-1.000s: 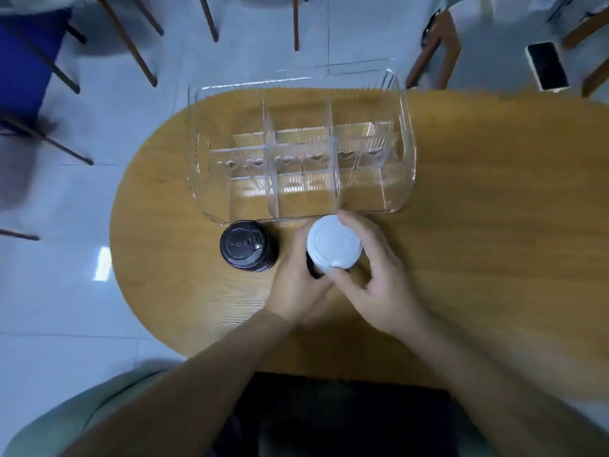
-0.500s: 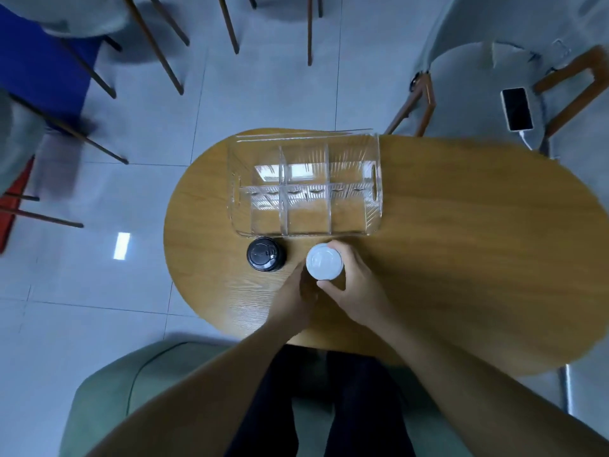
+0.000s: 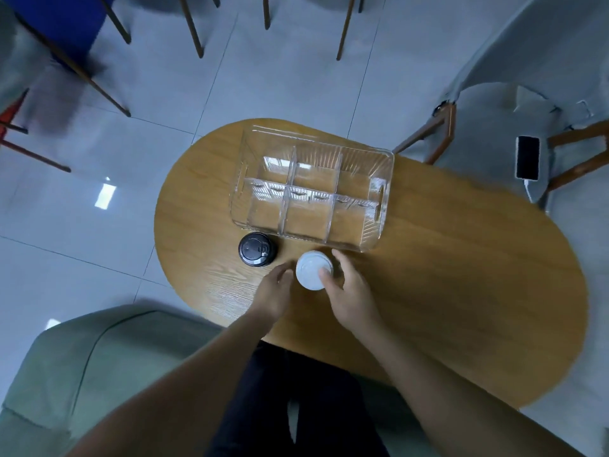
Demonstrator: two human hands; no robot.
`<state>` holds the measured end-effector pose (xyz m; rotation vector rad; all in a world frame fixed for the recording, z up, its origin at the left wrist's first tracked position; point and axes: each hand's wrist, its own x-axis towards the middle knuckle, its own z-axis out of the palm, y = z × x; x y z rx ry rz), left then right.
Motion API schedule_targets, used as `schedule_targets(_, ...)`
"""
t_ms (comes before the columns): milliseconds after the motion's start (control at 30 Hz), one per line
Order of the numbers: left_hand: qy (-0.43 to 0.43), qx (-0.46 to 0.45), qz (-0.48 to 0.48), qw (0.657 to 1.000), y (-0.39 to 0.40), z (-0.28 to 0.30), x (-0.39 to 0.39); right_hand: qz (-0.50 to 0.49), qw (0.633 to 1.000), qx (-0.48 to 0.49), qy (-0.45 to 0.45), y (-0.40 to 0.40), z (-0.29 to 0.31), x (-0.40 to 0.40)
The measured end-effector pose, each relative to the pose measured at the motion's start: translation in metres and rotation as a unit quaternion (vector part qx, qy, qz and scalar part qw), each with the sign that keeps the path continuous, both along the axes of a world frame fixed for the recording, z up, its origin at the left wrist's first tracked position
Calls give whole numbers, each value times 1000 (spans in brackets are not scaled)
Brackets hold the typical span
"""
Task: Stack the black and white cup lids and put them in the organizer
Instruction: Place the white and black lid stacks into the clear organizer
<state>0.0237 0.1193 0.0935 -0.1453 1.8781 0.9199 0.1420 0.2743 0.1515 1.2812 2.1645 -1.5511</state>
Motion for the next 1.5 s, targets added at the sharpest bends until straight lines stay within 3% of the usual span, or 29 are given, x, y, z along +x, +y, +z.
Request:
schedule_targets(233,-57,17,64,996,11,-55,2,-41,998,-56,0,-4,-23,-19)
schedule_targets(467,-112,40,132,984,18,-46,-3,-9,996,-85,-4,10,-26,-8)
schedule_targets(633,-68,-3,91,994,31,-29,-5,-17,993,-117,-10,24,-21,-6)
schedule_targets(867,-66,-1,98,993,34,-35,2,13,999,-31,-16,11,-23,-10)
schedule_targets(1267,-95,2,190,977,42,-37,12,46,997,42,-37,7,-14,-3)
schedule_targets(1400,-80,-20,220,972,43,-31,13,198,956,215,34,5,2,2)
schedule_targets(1500,-79,-15,232,969,43,-26,13,253,935,245,48,2,-7,3)
